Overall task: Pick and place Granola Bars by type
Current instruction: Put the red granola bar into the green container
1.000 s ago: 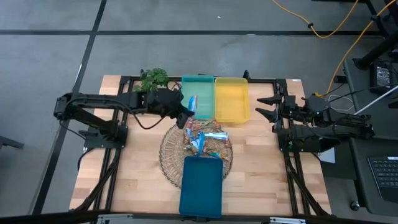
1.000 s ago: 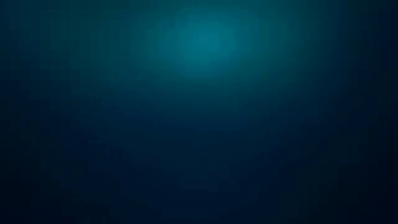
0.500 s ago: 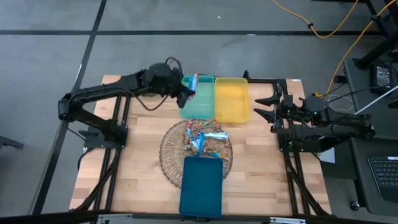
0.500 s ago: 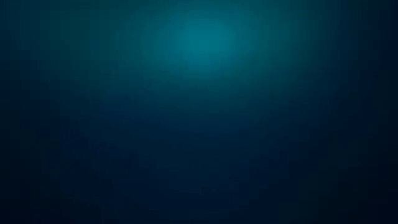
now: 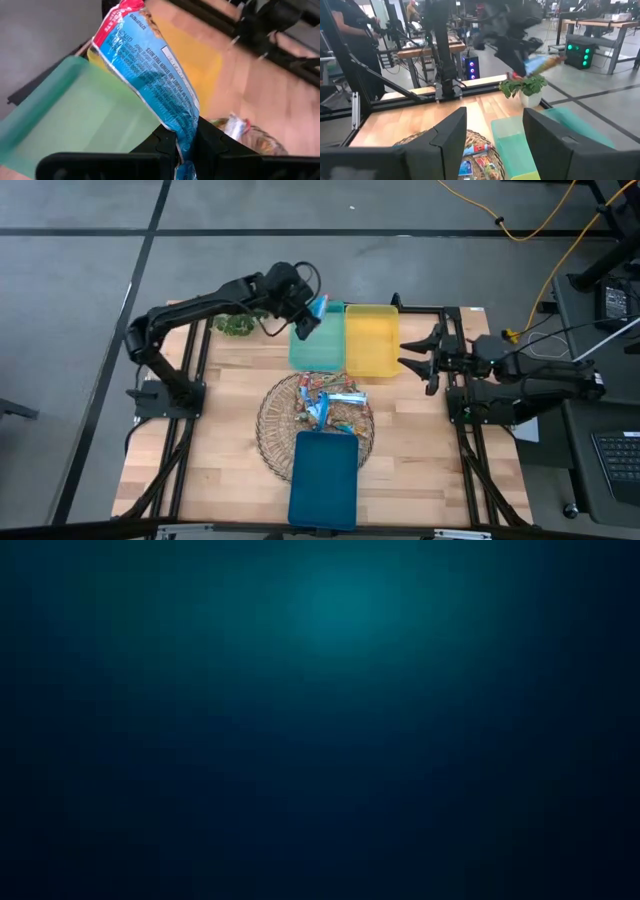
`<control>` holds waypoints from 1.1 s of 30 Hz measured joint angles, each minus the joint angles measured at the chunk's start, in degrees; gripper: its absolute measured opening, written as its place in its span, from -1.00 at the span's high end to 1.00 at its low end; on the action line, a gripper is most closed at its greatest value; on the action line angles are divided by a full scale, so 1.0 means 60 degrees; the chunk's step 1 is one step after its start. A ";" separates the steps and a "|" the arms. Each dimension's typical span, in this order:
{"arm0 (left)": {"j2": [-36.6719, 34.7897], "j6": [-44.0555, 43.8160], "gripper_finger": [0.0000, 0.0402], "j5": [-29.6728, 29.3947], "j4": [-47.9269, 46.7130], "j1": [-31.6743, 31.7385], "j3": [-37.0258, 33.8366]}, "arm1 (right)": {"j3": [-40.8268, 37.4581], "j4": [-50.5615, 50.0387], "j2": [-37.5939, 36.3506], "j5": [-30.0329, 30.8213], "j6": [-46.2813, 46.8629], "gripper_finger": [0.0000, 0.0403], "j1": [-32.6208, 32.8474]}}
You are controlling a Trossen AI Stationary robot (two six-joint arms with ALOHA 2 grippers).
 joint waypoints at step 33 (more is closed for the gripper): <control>0.2893 0.1019 0.83 0.0200 -0.0870 0.0651 -0.0007 | 0.0000 0.0000 0.0394 -0.0006 0.0000 0.03 0.0000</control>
